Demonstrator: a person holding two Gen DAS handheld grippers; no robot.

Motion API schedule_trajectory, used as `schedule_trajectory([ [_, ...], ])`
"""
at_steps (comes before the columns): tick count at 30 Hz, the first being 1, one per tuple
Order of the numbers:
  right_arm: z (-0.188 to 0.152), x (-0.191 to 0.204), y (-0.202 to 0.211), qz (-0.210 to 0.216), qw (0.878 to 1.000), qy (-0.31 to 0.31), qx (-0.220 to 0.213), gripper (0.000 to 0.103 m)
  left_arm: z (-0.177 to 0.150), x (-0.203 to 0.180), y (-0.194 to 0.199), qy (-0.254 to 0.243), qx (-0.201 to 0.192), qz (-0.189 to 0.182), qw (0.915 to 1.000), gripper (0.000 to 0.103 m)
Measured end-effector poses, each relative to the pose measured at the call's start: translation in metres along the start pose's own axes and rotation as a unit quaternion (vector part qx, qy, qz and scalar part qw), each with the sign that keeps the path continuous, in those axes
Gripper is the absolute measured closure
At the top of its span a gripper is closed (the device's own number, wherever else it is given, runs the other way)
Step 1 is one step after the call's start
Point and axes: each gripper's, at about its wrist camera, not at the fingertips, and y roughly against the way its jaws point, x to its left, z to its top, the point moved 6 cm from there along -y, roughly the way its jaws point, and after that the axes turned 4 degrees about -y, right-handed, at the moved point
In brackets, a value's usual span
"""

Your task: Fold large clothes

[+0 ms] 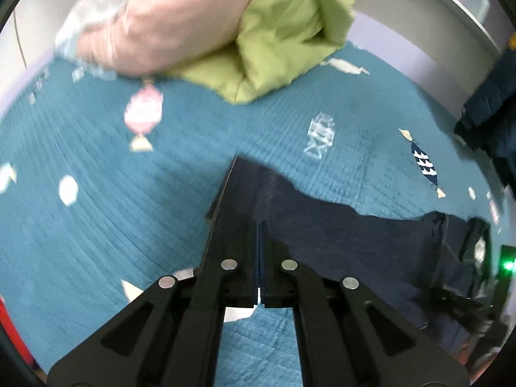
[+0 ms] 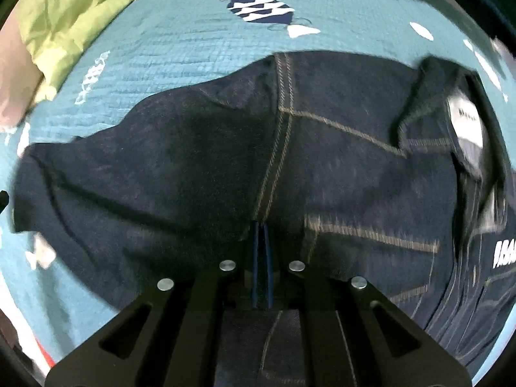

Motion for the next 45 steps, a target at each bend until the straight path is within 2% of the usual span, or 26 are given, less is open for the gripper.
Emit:
schedule_trajectory([
  [3, -0.011, -0.013, 0.019, 0.007, 1.0, -0.008, -0.012, 0.102, 0.007, -0.016, 0.02, -0.019, -0.018, -0.007, 0.9996, 0.103],
  [6, -0.022, -0.031, 0.041, 0.024, 0.999, -0.023, -0.024, 0.101, 0.011, -0.033, 0.036, -0.048, -0.035, 0.002, 0.9982, 0.103],
  [8, -0.034, -0.041, 0.054, 0.018, 0.999, -0.021, -0.035, 0.101, 0.013, -0.032, 0.03, -0.041, -0.018, 0.002, 0.999, 0.102],
  [10, -0.04, -0.05, 0.065, 0.015, 0.999, -0.021, -0.039, 0.101, 0.01, -0.022, 0.013, -0.024, 0.009, -0.015, 0.9996, 0.089],
  [11, -0.041, -0.053, 0.067, 0.013, 0.999, -0.025, -0.039, 0.101, 0.009, -0.013, 0.001, -0.011, 0.028, -0.012, 0.9995, 0.058],
  [12, -0.042, -0.055, 0.07, 0.013, 0.999, -0.029, -0.04, 0.101, 0.005, -0.007, -0.008, 0.0, 0.042, -0.012, 0.9991, 0.041],
  [14, -0.045, -0.063, 0.072, 0.016, 0.999, -0.031, -0.04, 0.101, 0.0, 0.01, -0.029, 0.034, 0.065, -0.024, 0.997, 0.042],
  [17, -0.049, -0.069, 0.068, 0.006, 0.999, -0.031, -0.035, 0.098, -0.009, 0.025, -0.06, 0.073, 0.11, -0.047, 0.9901, 0.029],
  [21, -0.047, -0.064, 0.055, 0.008, 0.999, -0.025, -0.022, 0.098, -0.025, 0.036, -0.094, 0.097, 0.15, -0.047, 0.9828, 0.029],
  [22, -0.045, -0.06, 0.052, 0.012, 0.999, -0.024, -0.02, 0.098, -0.027, 0.036, -0.097, 0.098, 0.148, -0.047, 0.9829, 0.031],
  [24, -0.042, -0.053, 0.047, 0.015, 1.0, -0.02, -0.016, 0.098, -0.027, 0.038, -0.095, 0.094, 0.126, -0.031, 0.9871, 0.061],
  [26, -0.036, -0.043, 0.042, 0.016, 1.0, -0.013, -0.015, 0.098, -0.025, 0.031, -0.09, 0.093, 0.117, -0.056, 0.9871, 0.085],
  [29, -0.024, -0.027, 0.03, 0.041, 0.999, -0.012, -0.013, 0.1, -0.021, 0.029, -0.08, 0.106, 0.111, -0.046, 0.9871, 0.093],
  [35, 0.0, -0.003, -0.016, 0.015, 1.0, -0.007, 0.021, 0.101, -0.007, 0.005, -0.035, 0.077, 0.062, -0.046, 0.994, 0.094],
  [40, 0.004, -0.006, -0.02, 0.021, 0.999, -0.012, 0.034, 0.102, 0.004, -0.015, 0.008, 0.062, 0.019, -0.051, 0.9966, 0.094],
  [43, 0.005, -0.011, -0.02, 0.035, 0.999, -0.025, 0.03, 0.102, 0.007, -0.038, 0.035, 0.047, 0.004, -0.063, 0.9969, 0.094],
  [45, 0.005, -0.01, -0.021, 0.027, 0.999, -0.019, 0.027, 0.102, 0.007, -0.055, 0.053, 0.039, -0.007, -0.071, 0.9967, 0.094],
])
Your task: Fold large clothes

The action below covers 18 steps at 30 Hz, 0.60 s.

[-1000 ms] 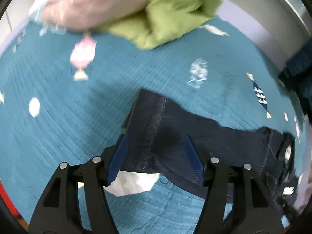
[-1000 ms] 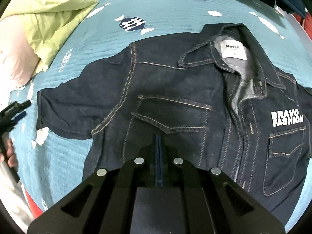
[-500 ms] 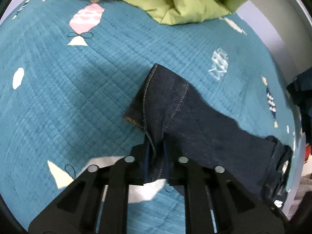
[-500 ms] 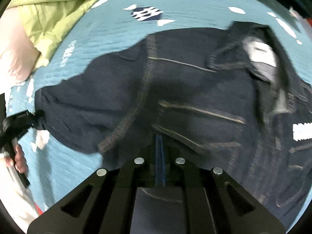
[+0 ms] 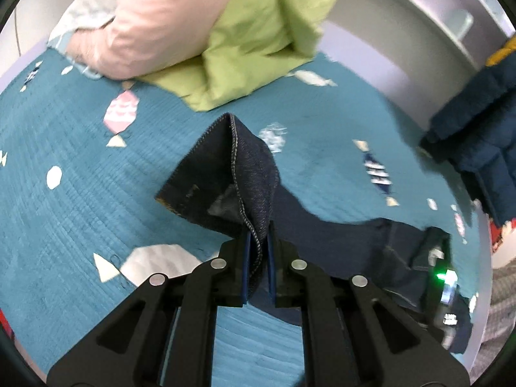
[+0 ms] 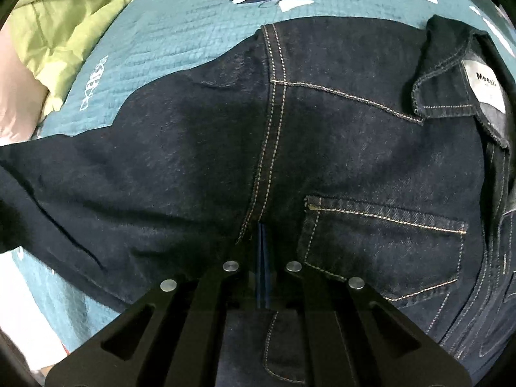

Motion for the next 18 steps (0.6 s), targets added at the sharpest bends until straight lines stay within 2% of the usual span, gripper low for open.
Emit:
schedule_trajectory([
  [2, 0.002, 0.001, -0.002, -0.005, 1.0, 0.004, -0.001, 0.102, -0.004, -0.019, 0.016, -0.013, -0.009, -0.001, 0.9999, 0.094],
  [4, 0.003, -0.002, -0.001, 0.008, 1.0, -0.006, 0.005, 0.102, -0.006, -0.04, 0.03, -0.021, -0.015, -0.013, 0.9996, 0.094],
  [7, 0.005, -0.008, 0.003, 0.036, 0.999, -0.018, 0.012, 0.103, -0.01, -0.079, 0.052, -0.037, -0.028, -0.039, 0.9982, 0.095],
  [10, 0.002, -0.012, 0.01, 0.044, 0.998, -0.036, 0.008, 0.103, -0.016, -0.128, 0.067, -0.064, -0.034, -0.066, 0.9952, 0.095],
  [14, -0.005, -0.015, 0.018, 0.063, 0.997, -0.03, -0.022, 0.103, -0.029, -0.199, 0.078, -0.105, -0.031, -0.11, 0.9879, 0.095],
  [18, -0.015, -0.036, 0.028, 0.126, 0.99, -0.068, -0.014, 0.103, -0.044, -0.274, 0.076, -0.154, -0.025, -0.135, 0.9785, 0.095],
])
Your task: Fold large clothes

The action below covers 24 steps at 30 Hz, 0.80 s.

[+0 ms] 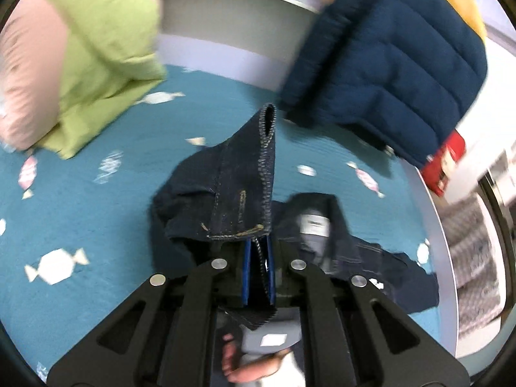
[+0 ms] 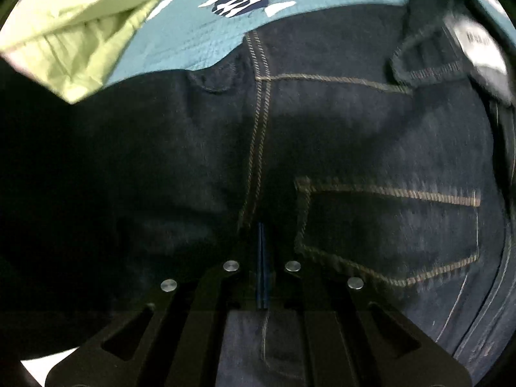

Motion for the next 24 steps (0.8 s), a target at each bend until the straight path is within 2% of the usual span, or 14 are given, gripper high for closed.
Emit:
schedule_trajectory([
  [2, -0.005, -0.014, 0.017, 0.043, 0.999, -0.033, -0.005, 0.103, -0.002, -0.024, -0.014, -0.02, 0.011, -0.01, 0.9997, 0.095],
  [6, -0.015, -0.055, 0.071, 0.043, 0.996, -0.052, -0.054, 0.103, -0.013, -0.081, -0.045, -0.079, 0.031, -0.018, 0.9962, 0.095],
  [7, -0.016, -0.065, 0.079, 0.042, 0.995, -0.06, -0.062, 0.103, -0.017, -0.096, -0.055, -0.089, 0.041, -0.029, 0.9948, 0.095],
  [10, -0.022, -0.113, 0.111, 0.034, 0.989, -0.111, -0.089, 0.103, -0.033, -0.135, -0.082, -0.111, 0.064, -0.045, 0.9906, 0.095],
  [13, -0.032, -0.172, 0.145, 0.024, 0.978, -0.17, -0.121, 0.103, -0.057, -0.165, -0.11, -0.134, 0.094, -0.055, 0.985, 0.095],
  [16, -0.042, -0.216, 0.171, -0.017, 0.967, -0.204, -0.15, 0.102, -0.09, -0.188, -0.143, -0.161, 0.123, -0.046, 0.9781, 0.095],
  [20, -0.057, -0.257, 0.199, -0.045, 0.957, -0.234, -0.167, 0.102, -0.13, -0.196, -0.181, -0.183, 0.161, -0.029, 0.9695, 0.095],
  [24, -0.068, -0.278, 0.212, -0.047, 0.948, -0.255, -0.184, 0.102, -0.163, -0.204, -0.215, -0.214, 0.192, 0.001, 0.9578, 0.094],
])
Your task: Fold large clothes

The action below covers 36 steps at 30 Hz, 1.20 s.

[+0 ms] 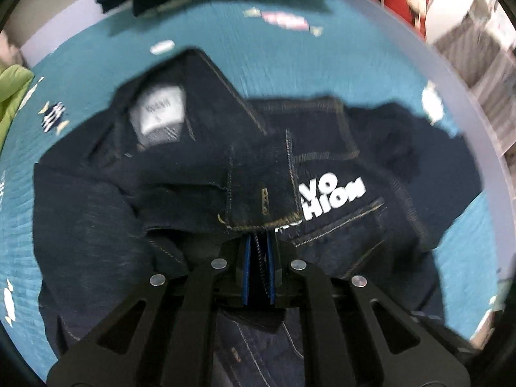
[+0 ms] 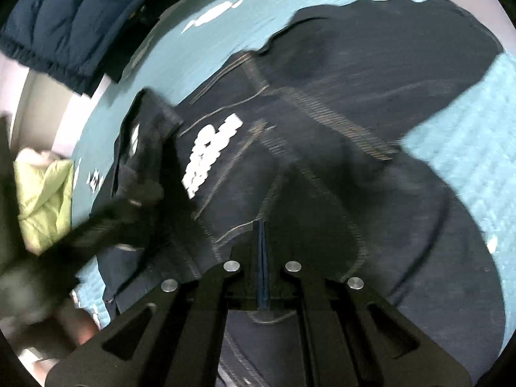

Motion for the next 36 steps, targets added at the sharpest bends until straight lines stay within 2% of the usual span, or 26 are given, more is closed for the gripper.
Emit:
schedule_trajectory([
  [3, 0.005, -0.009, 0.014, -0.008, 1.0, -0.004, -0.016, 0.099, -0.007, -0.008, -0.022, -0.014, 0.01, 0.014, 0.9997, 0.091],
  [5, 0.007, -0.02, 0.024, -0.028, 0.999, -0.001, -0.031, 0.098, -0.009, -0.01, -0.024, -0.019, 0.006, 0.02, 0.9996, 0.089],
  [6, 0.008, -0.02, 0.027, -0.033, 0.999, 0.004, -0.035, 0.096, -0.01, -0.011, -0.022, -0.022, 0.006, 0.016, 0.9996, 0.078],
  [7, 0.012, -0.021, 0.03, -0.035, 0.999, 0.007, -0.041, 0.09, -0.01, -0.015, -0.017, -0.023, 0.009, -0.011, 0.9996, 0.071],
  [8, 0.012, -0.022, 0.032, -0.038, 0.998, 0.007, -0.046, 0.084, -0.01, -0.017, -0.011, -0.022, 0.012, -0.039, 0.9989, 0.045],
  [9, 0.013, -0.021, 0.036, -0.041, 0.998, 0.008, -0.053, 0.064, -0.009, -0.019, -0.003, -0.019, 0.008, -0.061, 0.998, 0.033],
  [10, 0.015, -0.02, 0.039, -0.044, 0.997, 0.012, -0.061, 0.049, -0.008, -0.017, 0.011, -0.014, -0.015, -0.067, 0.9976, 0.033],
  [13, 0.022, -0.006, 0.045, -0.058, 0.994, 0.039, -0.085, 0.046, -0.006, -0.003, 0.046, -0.021, -0.052, -0.063, 0.9964, 0.033],
  [15, 0.025, 0.008, 0.043, -0.05, 0.994, 0.057, -0.08, 0.041, -0.007, 0.014, 0.062, -0.013, -0.07, -0.059, 0.9957, 0.032],
  [19, 0.024, 0.046, 0.026, -0.039, 0.992, 0.101, -0.06, 0.04, -0.013, 0.072, 0.085, 0.022, -0.087, -0.024, 0.9957, 0.033],
  [22, 0.015, 0.069, 0.005, -0.036, 0.99, 0.129, -0.036, 0.04, -0.031, 0.128, 0.092, 0.058, -0.089, 0.005, 0.9943, 0.034],
  [23, 0.011, 0.076, -0.007, -0.042, 0.989, 0.141, -0.026, 0.04, -0.037, 0.143, 0.09, 0.072, -0.084, 0.013, 0.9938, 0.037],
  [26, 0.004, 0.083, -0.043, -0.065, 0.985, 0.158, 0.003, 0.04, -0.065, 0.195, 0.074, 0.124, -0.043, 0.033, 0.9908, 0.057],
  [28, 0.002, 0.082, -0.061, -0.076, 0.985, 0.156, 0.017, 0.04, -0.086, 0.224, 0.053, 0.154, -0.014, 0.047, 0.9868, 0.064],
  [30, 0.003, 0.079, -0.076, -0.098, 0.983, 0.152, 0.023, 0.04, -0.103, 0.241, 0.037, 0.174, 0.008, 0.059, 0.983, 0.081],
  [32, 0.003, 0.08, -0.081, -0.105, 0.983, 0.153, 0.015, 0.043, -0.116, 0.256, 0.019, 0.2, 0.01, 0.045, 0.9788, 0.087],
  [34, 0.0, 0.085, -0.082, -0.116, 0.978, 0.171, 0.01, 0.064, -0.12, 0.259, 0.017, 0.208, -0.003, 0.042, 0.9772, 0.09],
  [35, 0.001, 0.086, -0.081, -0.122, 0.978, 0.17, 0.008, 0.068, -0.12, 0.259, 0.02, 0.209, -0.004, 0.053, 0.9766, 0.098],
  [36, 0.001, 0.087, -0.079, -0.111, 0.98, 0.167, 0.012, 0.099, -0.12, 0.261, 0.022, 0.211, -0.004, 0.067, 0.9752, 0.101],
])
